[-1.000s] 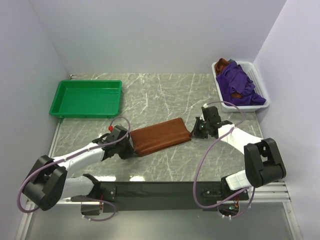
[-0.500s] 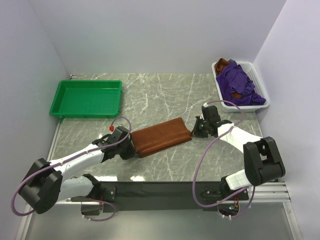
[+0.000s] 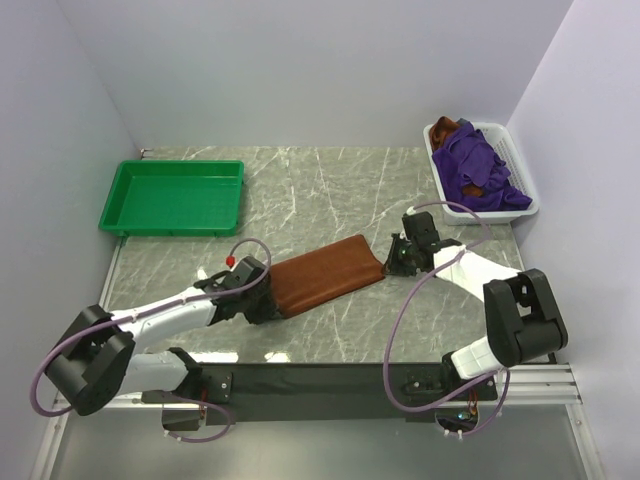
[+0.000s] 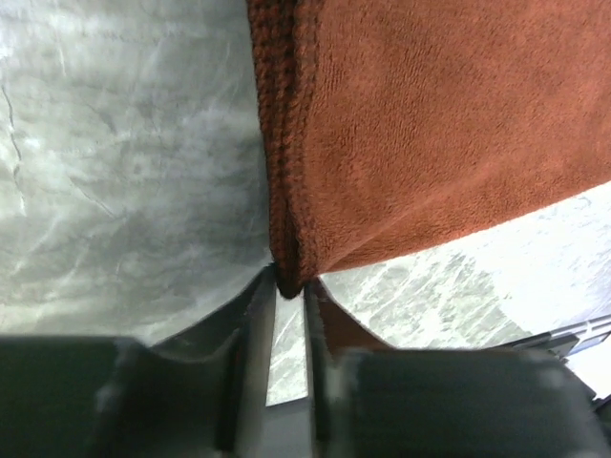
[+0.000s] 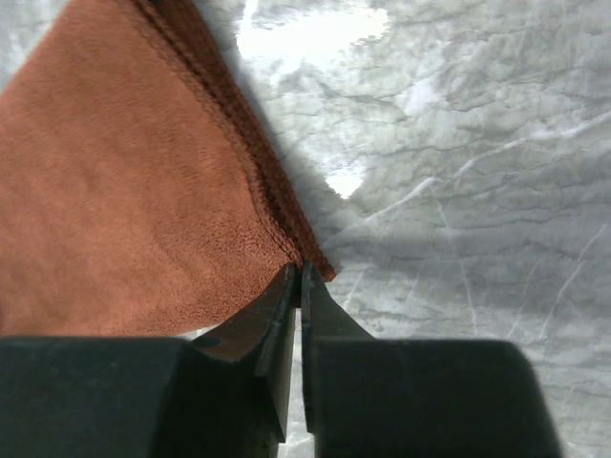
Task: Fold and stack the towels
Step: Fold the towel, then smooth out wrinkles on the folded towel
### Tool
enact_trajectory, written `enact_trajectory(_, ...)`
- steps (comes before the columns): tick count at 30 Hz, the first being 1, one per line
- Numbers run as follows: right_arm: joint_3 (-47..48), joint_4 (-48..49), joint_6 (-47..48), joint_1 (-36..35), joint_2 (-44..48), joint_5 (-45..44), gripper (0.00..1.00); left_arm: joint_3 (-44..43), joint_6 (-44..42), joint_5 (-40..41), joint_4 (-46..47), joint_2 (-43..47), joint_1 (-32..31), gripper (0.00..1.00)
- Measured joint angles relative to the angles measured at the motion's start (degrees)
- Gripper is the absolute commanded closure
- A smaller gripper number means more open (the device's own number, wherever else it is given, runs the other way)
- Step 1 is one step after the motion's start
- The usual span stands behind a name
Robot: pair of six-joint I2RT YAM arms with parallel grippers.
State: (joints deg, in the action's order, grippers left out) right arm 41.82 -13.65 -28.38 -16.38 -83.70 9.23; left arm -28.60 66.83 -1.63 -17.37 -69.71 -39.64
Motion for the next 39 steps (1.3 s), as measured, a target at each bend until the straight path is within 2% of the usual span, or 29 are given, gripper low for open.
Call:
enact_trajectory(1,0.00,-0.02,0.04,0.00,-0.24,-0.31,0.71,0.00,0.17,0.02,-0.09,0.07,-0.28,0.71)
enact_trajectory(4,-0.02,-0.02,0.48,0.02,-0.33,-1.29,0.60,0.02,0.46,0.20,-1.60,1.40,-0.87,0.46)
enact_trajectory(5,-0.02,-0.04,0.74,0.02,-0.28,-1.55,0.58,0.02,0.76,0.26,-2.23,2.47,-1.03,0.30)
enact_trajectory(8,-0.02,-0.63,0.98,0.02,0.61,-2.36,0.57,-0.02,1.68,1.09,-4.57,7.10,-1.51,0.17)
enact_trajectory(10,-0.02,-1.05,0.98,0.02,2.49,-2.58,0.57,-0.31,2.05,1.79,-6.36,9.81,-1.84,0.18)
enact_trajectory(13,-0.02,-0.63,0.74,0.02,6.45,-1.99,0.61,-1.55,2.40,3.02,-9.20,12.44,-2.43,0.28)
enact_trajectory(14,-0.02,-0.07,0.52,0.02,7.78,-1.31,0.64,-2.34,2.56,3.37,-10.21,13.11,-2.56,0.35)
enact_trajectory(16,-0.28,1.73,-0.39,0.02,9.64,0.13,0.67,-3.89,2.82,4.04,-10.82,13.62,-2.67,0.43)
enact_trajectory(17,-0.55,2.97,-0.81,0.02,10.38,1.20,0.68,-4.70,2.78,4.35,-10.82,13.42,-2.71,0.50)
enact_trajectory(23,-3.06,11.19,-4.26,-0.20,9.40,7.82,0.71,-9.07,1.46,5.25,-6.69,5.35,-2.73,0.69)
enact_trajectory(30,-7.43,18.49,-7.56,-0.17,0.55,9.94,0.71,-9.07,0.35,6.88,-2.97,-5.62,-2.73,0.77)
enact_trajectory(33,-9.44,21.44,-9.09,0.72,-3.15,10.88,0.71,-7.23,0.33,7.89,-1.90,-6.67,-2.71,0.78)
enact_trajectory(39,-10.34,25.00,-10.64,2.29,-4.09,12.72,0.71,-4.42,1.53,8.72,0.20,-5.03,-2.64,0.77)
